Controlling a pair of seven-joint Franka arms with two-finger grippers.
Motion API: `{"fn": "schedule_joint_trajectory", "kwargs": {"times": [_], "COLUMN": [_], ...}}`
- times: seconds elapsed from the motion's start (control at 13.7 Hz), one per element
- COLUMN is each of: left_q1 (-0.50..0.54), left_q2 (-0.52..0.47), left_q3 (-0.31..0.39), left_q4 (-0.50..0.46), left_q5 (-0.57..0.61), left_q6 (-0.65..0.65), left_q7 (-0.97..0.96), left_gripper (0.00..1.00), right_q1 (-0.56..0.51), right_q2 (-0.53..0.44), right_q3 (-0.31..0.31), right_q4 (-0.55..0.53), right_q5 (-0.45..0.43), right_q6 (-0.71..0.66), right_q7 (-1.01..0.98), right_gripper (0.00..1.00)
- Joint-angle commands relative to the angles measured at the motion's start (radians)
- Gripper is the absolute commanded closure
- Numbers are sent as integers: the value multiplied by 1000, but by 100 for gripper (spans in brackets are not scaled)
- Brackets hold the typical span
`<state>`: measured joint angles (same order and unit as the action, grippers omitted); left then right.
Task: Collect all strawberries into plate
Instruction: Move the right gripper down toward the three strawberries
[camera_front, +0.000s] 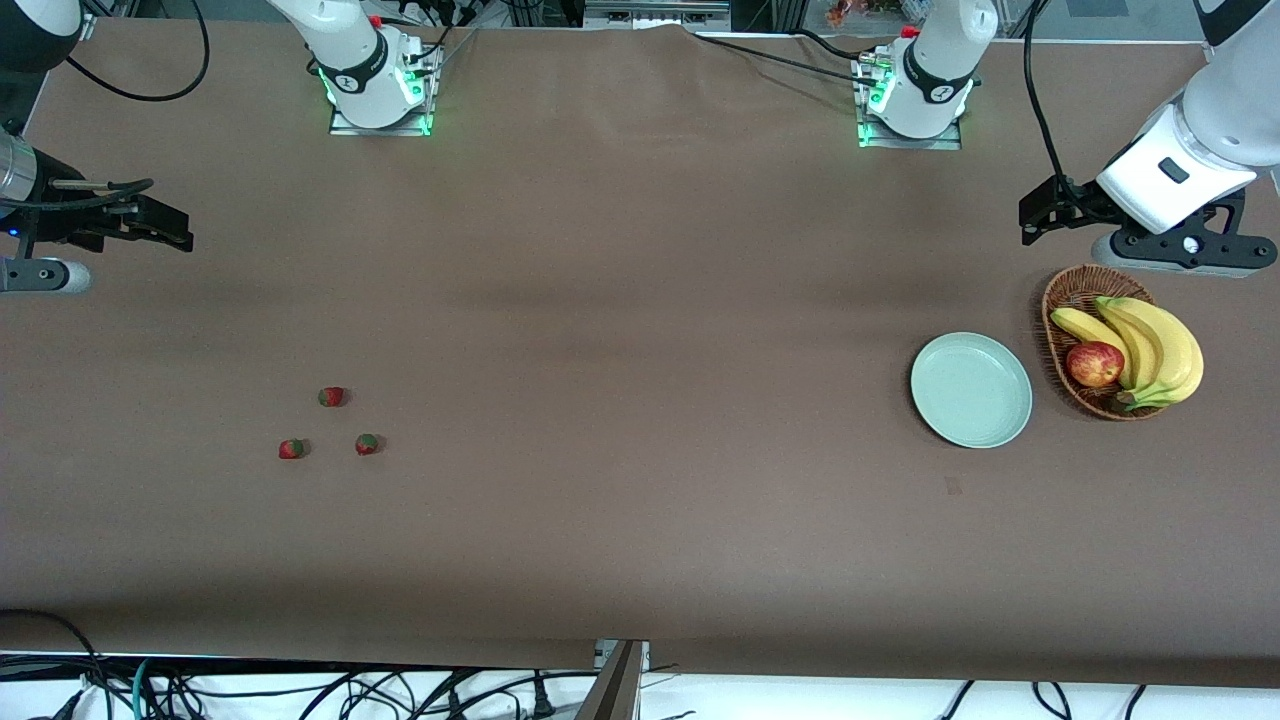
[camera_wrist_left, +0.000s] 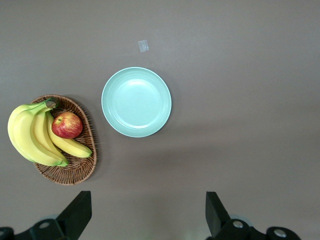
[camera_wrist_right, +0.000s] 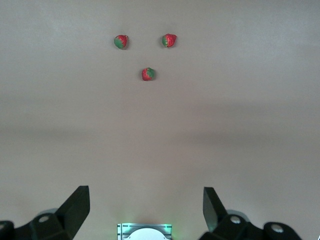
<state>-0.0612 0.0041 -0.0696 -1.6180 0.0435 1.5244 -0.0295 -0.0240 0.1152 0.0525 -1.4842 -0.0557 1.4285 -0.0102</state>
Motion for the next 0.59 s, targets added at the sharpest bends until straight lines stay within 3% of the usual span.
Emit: {"fn": "schedule_joint_trajectory", "kwargs": {"times": [0.0, 0.37, 0.51], "left_q1": [0, 0, 0], "left_q2": [13, 13, 13], "left_q3": [-3, -3, -3], "left_q4": [29, 29, 29], "left_q5": [19, 19, 19], "left_q6": [-18, -18, -18], "left_q7": [6, 6, 6], "left_gripper": [0, 0, 0], "right_q1": [1, -2, -1], "right_q2": [1, 24, 76], "right_q3": [-2, -2, -2], "right_q4": [12, 15, 13], "right_q5": [17, 63, 79], "right_q6": [0, 13, 32], "right_q7": [-10, -10, -10], "right_gripper": [0, 0, 0]}}
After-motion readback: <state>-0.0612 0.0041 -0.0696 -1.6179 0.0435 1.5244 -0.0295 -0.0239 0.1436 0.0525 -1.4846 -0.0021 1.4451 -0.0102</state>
